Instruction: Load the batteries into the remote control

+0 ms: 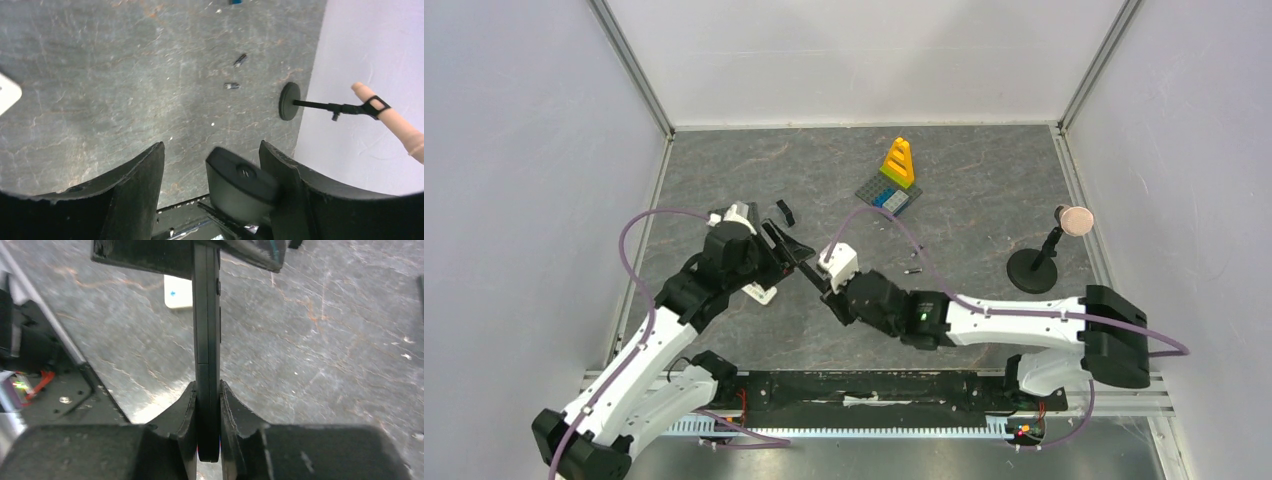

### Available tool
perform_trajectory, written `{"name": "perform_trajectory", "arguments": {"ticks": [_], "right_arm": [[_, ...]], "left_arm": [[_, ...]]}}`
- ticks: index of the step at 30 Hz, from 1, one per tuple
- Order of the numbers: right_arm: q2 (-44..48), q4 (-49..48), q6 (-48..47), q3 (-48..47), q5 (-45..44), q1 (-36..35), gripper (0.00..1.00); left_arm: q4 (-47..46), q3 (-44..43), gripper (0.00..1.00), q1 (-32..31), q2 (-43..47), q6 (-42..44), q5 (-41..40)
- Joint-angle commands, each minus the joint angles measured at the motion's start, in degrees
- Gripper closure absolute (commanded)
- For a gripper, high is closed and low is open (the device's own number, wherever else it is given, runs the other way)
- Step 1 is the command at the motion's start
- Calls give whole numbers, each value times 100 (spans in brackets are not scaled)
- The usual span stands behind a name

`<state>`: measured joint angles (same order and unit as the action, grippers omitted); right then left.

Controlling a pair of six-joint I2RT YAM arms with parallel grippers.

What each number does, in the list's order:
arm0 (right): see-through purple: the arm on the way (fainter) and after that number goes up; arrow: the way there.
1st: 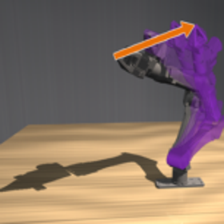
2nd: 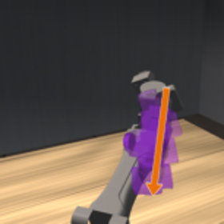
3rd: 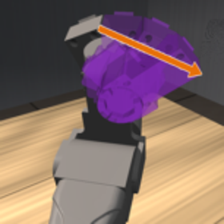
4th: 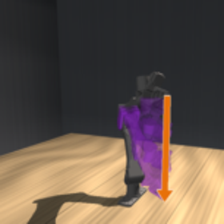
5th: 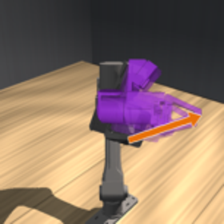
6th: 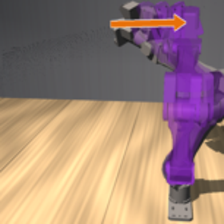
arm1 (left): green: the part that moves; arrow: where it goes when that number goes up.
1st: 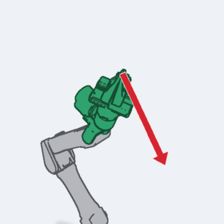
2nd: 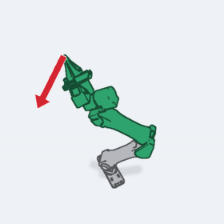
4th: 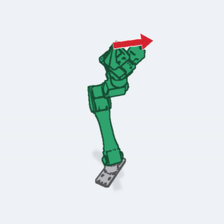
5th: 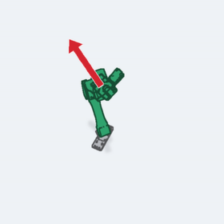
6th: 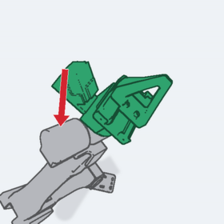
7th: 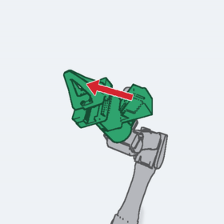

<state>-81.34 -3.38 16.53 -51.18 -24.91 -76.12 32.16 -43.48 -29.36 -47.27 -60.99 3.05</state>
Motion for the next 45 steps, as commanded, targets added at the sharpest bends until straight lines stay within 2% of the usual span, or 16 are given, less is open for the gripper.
{"name": "perform_trajectory", "arguments": {"ticks": [1, 5, 11, 21, 23, 28, 32, 40, 45], "right_arm": [[483, 52, 682, -285, 1603, 640, 100], [662, -53, 1193, -335, 2987, 1110, 100], [764, -498, 2013, -386, 4503, 1477, 100], [1054, -1449, 3092, -313, 5431, 1722, 100], [1058, -1643, 3262, -290, 5556, 1740, 100], [1067, -2106, 3722, -128, 5745, 1831, 100], [1097, -2520, 4105, 95, 5891, 1978, 100], [1067, -2839, 4406, 240, 6252, 2196, 99], [1004, -2810, 4407, 315, 6375, 2245, 99]], "left_arm": [[-537, -128, 25, 36, 484, 846, 5], [-1387, 141, 25, 35, 919, 1061, 461], [-2582, 585, 22, 31, 1228, 1043, 1224], [-3185, 660, 23, 31, 1462, 1050, 1940], [-3543, 693, 27, 32, 1434, 941, 2206], [-4116, 863, 43, 36, 1403, 607, 2540], [-4542, 1053, 51, 31, 1461, 368, 2743], [-4744, 1119, 63, 36, 1492, 202, 2885], [-4746, 1095, 79, 33, 1466, 195, 2878]]}}
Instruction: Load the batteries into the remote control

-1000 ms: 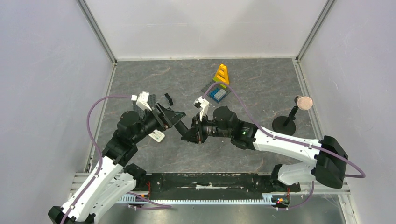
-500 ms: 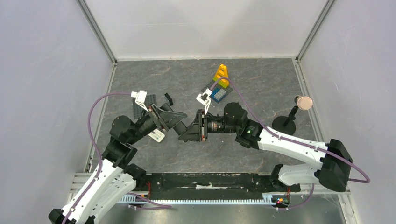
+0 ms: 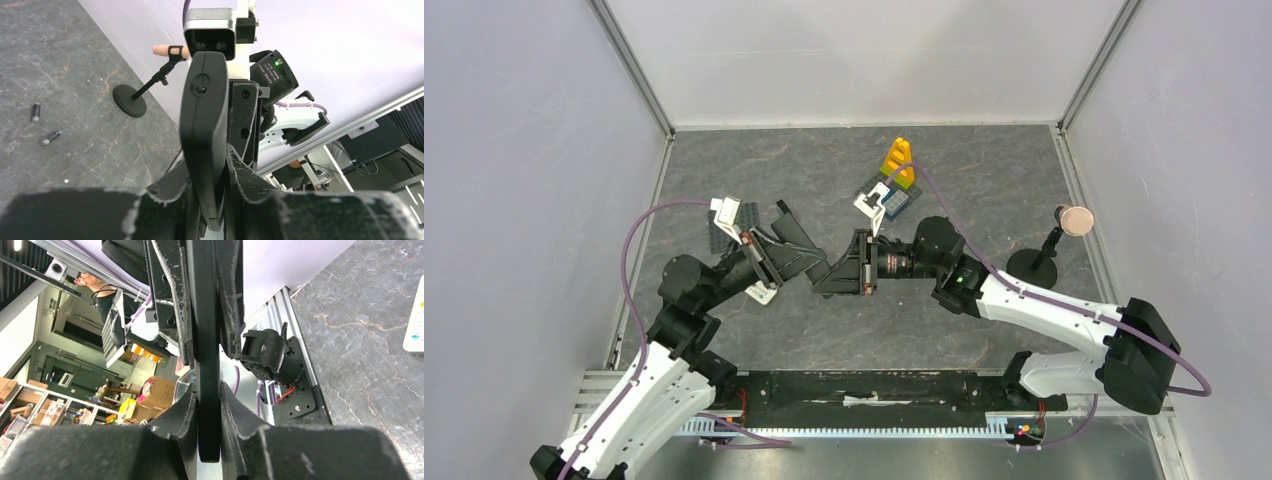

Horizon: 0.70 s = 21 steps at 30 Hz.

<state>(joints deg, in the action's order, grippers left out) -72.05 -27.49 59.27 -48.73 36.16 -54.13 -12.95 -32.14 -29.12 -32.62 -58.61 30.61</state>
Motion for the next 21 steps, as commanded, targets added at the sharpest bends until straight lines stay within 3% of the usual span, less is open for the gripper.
{"name": "perform_trajectory", "arguments": {"ticks": [1, 3, 6, 9, 13, 17, 21], "right_arm": [[76, -391, 118, 103, 292, 58, 99], [78, -359, 98, 148, 291, 77, 99], [125, -128, -44, 146, 155, 87, 92], [213, 30, -198, 87, -121, 86, 69], [260, 27, -197, -47, -514, 87, 49], [243, -45, -101, -100, -881, 91, 46], [155, -51, 62, -94, -1092, 87, 52]], "left_arm": [[-235, -43, 84, 11, -5, -45, 113], [-221, -55, 97, 7, -8, -51, 96], [-148, -70, 98, 12, -17, -49, 40], [-98, -68, 98, 11, -5, -76, -49], [-92, -52, 98, 10, -6, -192, -146], [-88, -29, 98, 8, -20, -263, -166], [-87, -11, 98, 12, -16, -333, -177]]}}
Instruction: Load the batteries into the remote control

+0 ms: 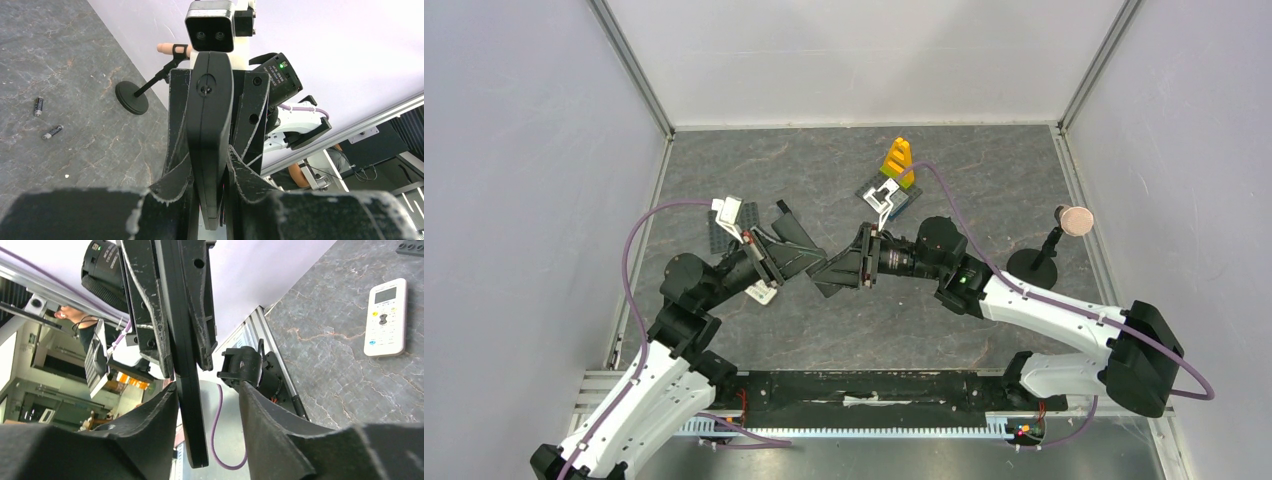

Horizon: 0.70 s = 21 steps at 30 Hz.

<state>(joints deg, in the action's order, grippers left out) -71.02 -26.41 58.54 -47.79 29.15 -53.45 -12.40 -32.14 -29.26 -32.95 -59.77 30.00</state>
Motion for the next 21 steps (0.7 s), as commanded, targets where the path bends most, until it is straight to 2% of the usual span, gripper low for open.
{"name": "perform_trajectory", "arguments": {"ticks": [1, 4, 8, 11, 15, 21], "right_arm": [[37, -190, 173, -172, -423, 19, 53], [-45, -311, 321, -135, -441, 19, 62], [-148, -397, 358, -37, -301, 18, 80], [-102, -697, 355, 274, -170, 19, 87], [72, -1162, 315, 739, -81, 19, 94], [215, -1419, 168, 1072, 256, 19, 94]], "left_arm": [[-148, -16, 98, 23, 16, -219, -106], [-152, -15, 98, 25, 4, -227, -100], [-157, -49, 98, 25, 47, -321, -186], [-77, -98, 98, 19, 151, -382, -402], [-60, -99, 98, 25, 354, -486, -788], [-11, -59, 98, 19, 611, -595, -1357]]}}
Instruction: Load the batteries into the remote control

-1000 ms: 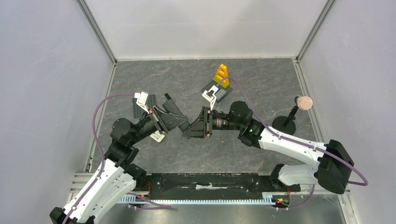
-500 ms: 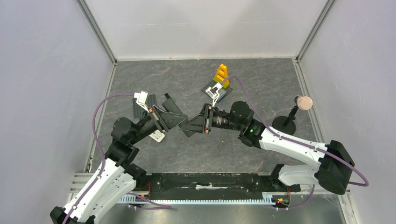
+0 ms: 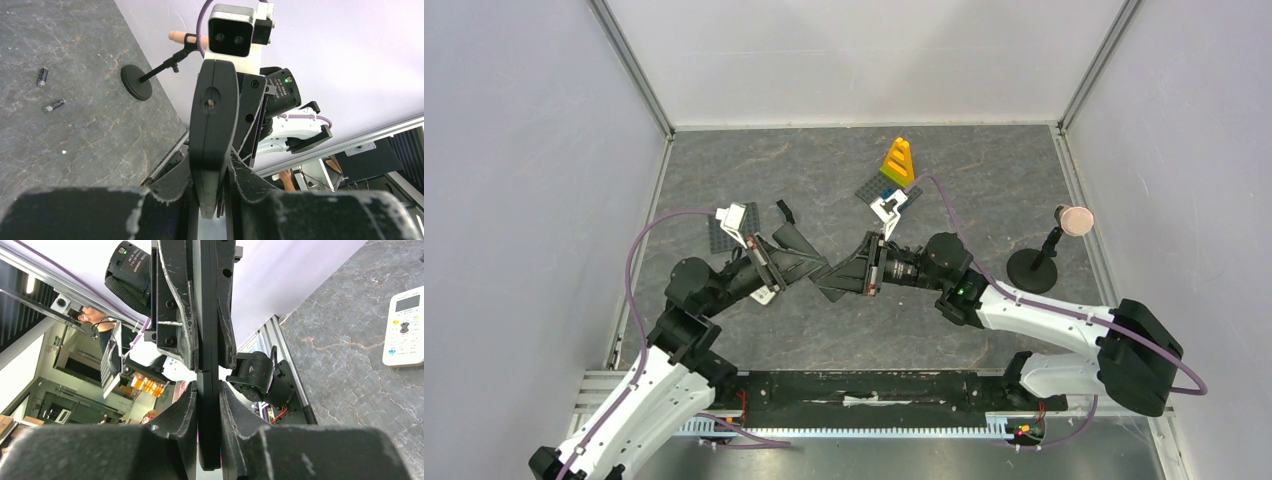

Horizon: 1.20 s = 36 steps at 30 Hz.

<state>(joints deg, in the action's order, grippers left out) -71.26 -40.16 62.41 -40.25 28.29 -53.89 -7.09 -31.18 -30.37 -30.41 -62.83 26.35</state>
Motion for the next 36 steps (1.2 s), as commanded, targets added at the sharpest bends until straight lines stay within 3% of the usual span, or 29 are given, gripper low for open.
{"name": "perform_trajectory", "arguments": {"ticks": [1, 8, 14, 24, 28, 32, 36], "right_arm": [[253, -36, -249, 339, 373, 63, 94], [243, 23, -289, 313, 563, 69, 92], [155, 593, -165, 175, 353, 63, 85], [51, 711, 165, 35, -33, 79, 60], [-2, 653, 220, -16, -92, 89, 54], [54, 606, 219, -86, -210, 90, 37], [117, 721, 147, -176, -511, 98, 26]], "left_arm": [[-511, -146, 98, 136, 388, -298, -1077], [270, -105, 98, 137, 622, -378, -1933], [382, 87, 98, 134, 826, -555, -2230], [341, 83, 98, 136, 631, -506, -2084], [348, 25, 98, 136, 516, -417, -2017], [358, 39, 98, 134, 474, -355, -2011], [401, 48, 98, 132, 455, -340, -1988]]}}
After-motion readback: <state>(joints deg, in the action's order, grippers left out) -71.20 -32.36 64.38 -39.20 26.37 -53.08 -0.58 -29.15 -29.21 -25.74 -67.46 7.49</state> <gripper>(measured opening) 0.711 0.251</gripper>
